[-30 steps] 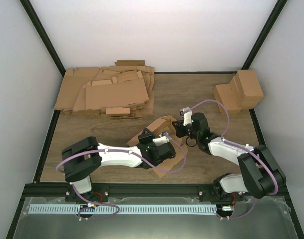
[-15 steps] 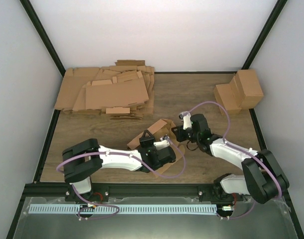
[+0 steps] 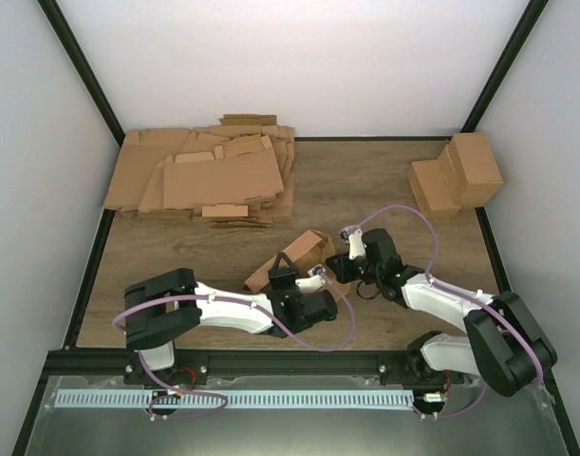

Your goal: Fold the paper box

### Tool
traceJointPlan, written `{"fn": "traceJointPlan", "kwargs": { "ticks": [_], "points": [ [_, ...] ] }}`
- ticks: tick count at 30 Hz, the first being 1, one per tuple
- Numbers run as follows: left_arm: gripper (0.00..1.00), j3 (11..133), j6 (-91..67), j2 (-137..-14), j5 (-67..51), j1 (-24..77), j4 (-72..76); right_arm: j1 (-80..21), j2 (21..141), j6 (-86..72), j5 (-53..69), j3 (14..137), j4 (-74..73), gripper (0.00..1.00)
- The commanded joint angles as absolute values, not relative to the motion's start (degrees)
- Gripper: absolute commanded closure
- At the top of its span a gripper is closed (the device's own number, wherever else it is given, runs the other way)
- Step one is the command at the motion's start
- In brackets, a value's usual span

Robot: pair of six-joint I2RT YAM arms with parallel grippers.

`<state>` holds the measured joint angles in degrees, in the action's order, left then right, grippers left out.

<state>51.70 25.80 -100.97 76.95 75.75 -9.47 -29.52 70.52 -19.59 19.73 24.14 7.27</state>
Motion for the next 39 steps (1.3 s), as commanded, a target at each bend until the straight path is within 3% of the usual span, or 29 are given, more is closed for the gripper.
{"fn": "traceJointPlan", "kwargs": {
  "ticks": [1, 3, 12, 17, 22, 28, 39],
  "points": [
    [0.96, 51.35, 21.68, -103.14, 76.81, 75.93, -11.4, -30.15, 70.3, -20.83, 18.28, 24.57, 11.14, 0.93],
    [0.96, 51.67, 18.46, -104.11, 77.38, 75.79, -14.0, -30.15, 70.27, -20.92, 18.04, 23.93, 12.5, 0.92],
    [0.96, 53.0, 10.86, -107.66, 79.31, 75.74, -21.12, -30.08, 62.53, -20.81, 13.25, 21.03, 12.56, 0.61],
    [0.96, 52.98, 10.85, -106.74, 79.94, 75.75, -21.01, -27.35, 56.83, -21.92, 15.28, 20.7, 11.89, 0.53],
    [0.96, 53.31, 11.08, -105.56, 80.25, 75.67, -21.09, -20.47, 59.79, -23.0, 23.88, 23.89, 11.37, 0.5],
    [0.96, 54.13, 12.52, -101.53, 78.68, 74.16, -20.5, -19.62, 61.34, -26.86, 27.99, 25.23, 5.35, 0.46],
    [0.96, 53.26, 17.5, -98.91, 75.9, 70.13, -14.96, -23.58, 54.35, -45.1, 24.16, 21.9, -16.95, 0.16]
  ]
}}
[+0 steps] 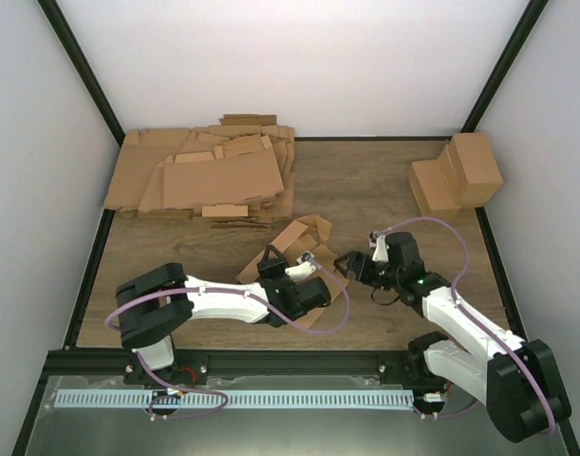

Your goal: Fold the paper box

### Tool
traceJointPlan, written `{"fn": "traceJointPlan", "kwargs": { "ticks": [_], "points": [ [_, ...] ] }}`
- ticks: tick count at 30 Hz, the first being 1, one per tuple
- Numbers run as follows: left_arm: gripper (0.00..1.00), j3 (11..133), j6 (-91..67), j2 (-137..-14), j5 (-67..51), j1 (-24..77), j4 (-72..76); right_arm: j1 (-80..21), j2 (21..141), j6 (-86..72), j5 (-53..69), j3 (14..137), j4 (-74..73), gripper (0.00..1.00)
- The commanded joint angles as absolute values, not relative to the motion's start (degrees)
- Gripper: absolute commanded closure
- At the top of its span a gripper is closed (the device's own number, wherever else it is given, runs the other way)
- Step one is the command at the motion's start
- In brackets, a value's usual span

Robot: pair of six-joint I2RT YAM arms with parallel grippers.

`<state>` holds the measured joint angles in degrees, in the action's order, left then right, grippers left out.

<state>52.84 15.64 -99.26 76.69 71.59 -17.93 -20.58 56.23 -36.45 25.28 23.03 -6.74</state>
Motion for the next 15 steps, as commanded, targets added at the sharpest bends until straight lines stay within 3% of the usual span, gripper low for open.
{"fn": "traceJointPlan", "kwargs": {
  "ticks": [1, 7, 15],
  "points": [
    [0.96, 53.51, 17.35, -98.96, 75.59, 69.66, -14.94, -24.91, 53.73, -46.06, 22.81, 21.78, -18.1, 0.14],
    [0.96, 54.22, 17.63, -98.41, 74.58, 68.14, -14.36, -27.97, 51.76, -50.92, 24.02, 18.64, -16.98, 0.1],
    [0.96, 54.17, 17.85, -98.19, 74.04, 67.59, -14.17, -29.2, 57.6, -53.97, 31.71, 13.0, -3.03, 0.12]
  ]
}}
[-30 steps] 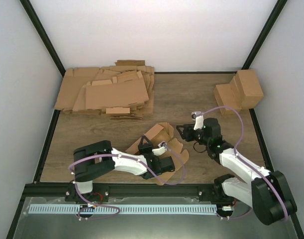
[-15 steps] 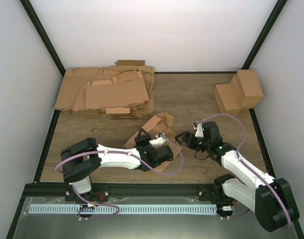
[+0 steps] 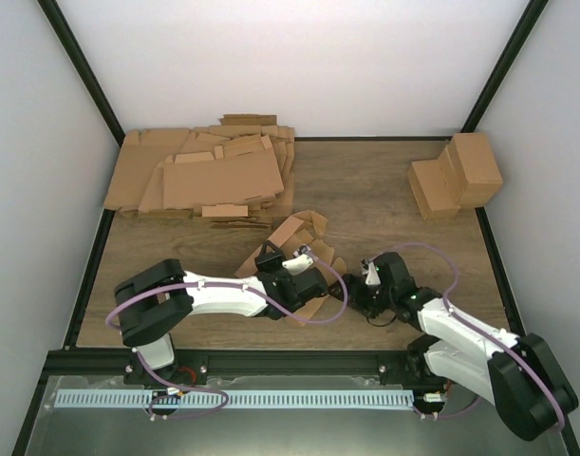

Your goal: Fold the paper box

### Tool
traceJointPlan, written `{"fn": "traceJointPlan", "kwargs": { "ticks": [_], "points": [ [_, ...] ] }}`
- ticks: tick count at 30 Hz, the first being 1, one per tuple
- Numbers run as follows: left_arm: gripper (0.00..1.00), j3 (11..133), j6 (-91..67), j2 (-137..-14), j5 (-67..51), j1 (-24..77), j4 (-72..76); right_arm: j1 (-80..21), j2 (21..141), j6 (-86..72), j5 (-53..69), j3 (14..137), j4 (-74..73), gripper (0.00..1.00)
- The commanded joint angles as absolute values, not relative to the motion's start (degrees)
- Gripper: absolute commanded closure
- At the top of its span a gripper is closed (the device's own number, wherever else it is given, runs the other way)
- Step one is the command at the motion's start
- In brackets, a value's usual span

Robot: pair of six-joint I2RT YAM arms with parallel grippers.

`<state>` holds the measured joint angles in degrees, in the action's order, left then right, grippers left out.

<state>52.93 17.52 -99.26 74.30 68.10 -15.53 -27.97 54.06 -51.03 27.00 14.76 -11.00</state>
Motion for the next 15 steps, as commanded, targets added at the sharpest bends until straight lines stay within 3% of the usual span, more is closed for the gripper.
{"fn": "traceJointPlan", "kwargs": {
  "ticks": [1, 15],
  "points": [
    [0.96, 54.29, 17.94, -98.12, 73.87, 67.52, -14.15, -29.46, 58.46, -54.35, 32.75, 12.41, -0.7, 0.12],
    [0.96, 55.6, 21.79, -99.26, 72.77, 68.29, -11.04, -30.02, 71.22, -59.57, 32.72, 13.76, 12.66, 0.22]
  ]
}}
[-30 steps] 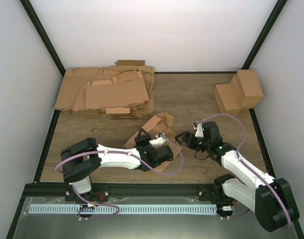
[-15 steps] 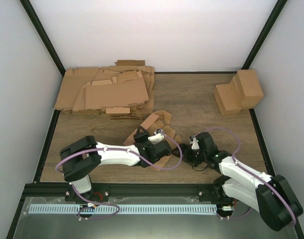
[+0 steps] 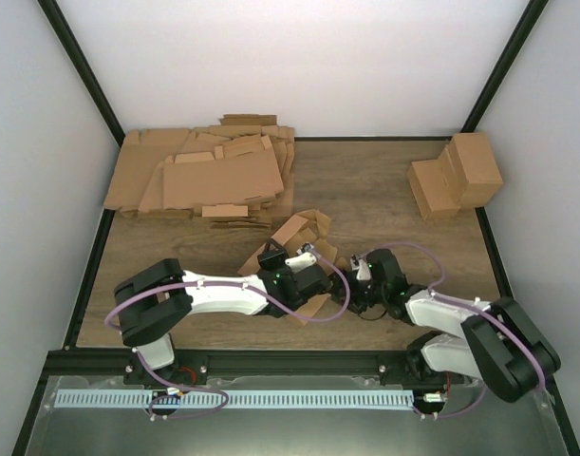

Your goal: Fold the paper box

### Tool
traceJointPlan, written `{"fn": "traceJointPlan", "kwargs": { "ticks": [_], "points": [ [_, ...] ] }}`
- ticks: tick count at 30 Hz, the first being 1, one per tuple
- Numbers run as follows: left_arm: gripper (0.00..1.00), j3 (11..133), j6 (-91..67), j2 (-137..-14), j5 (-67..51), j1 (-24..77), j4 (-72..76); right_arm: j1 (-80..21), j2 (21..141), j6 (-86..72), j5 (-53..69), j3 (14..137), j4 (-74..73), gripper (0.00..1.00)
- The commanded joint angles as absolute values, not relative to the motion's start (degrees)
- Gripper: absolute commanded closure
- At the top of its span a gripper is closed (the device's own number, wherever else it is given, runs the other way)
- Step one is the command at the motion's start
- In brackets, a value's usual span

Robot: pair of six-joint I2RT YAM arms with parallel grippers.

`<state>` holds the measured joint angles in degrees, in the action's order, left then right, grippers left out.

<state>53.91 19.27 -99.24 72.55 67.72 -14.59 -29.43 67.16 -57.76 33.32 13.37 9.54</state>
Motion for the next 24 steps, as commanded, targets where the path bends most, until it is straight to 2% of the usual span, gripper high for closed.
{"fn": "traceJointPlan", "kwargs": {
  "ticks": [1, 24],
  "points": [
    [0.96, 55.7, 22.47, -99.5, 72.73, 68.55, -10.45, -29.98, 71.99, -59.81, 32.86, 13.7, 13.99, 0.22],
    [0.96, 54.85, 28.82, -100.44, 69.8, 68.9, -3.86, -30.03, 86.71, -55.11, 34.03, 17.33, 23.43, 0.29]
  ]
}}
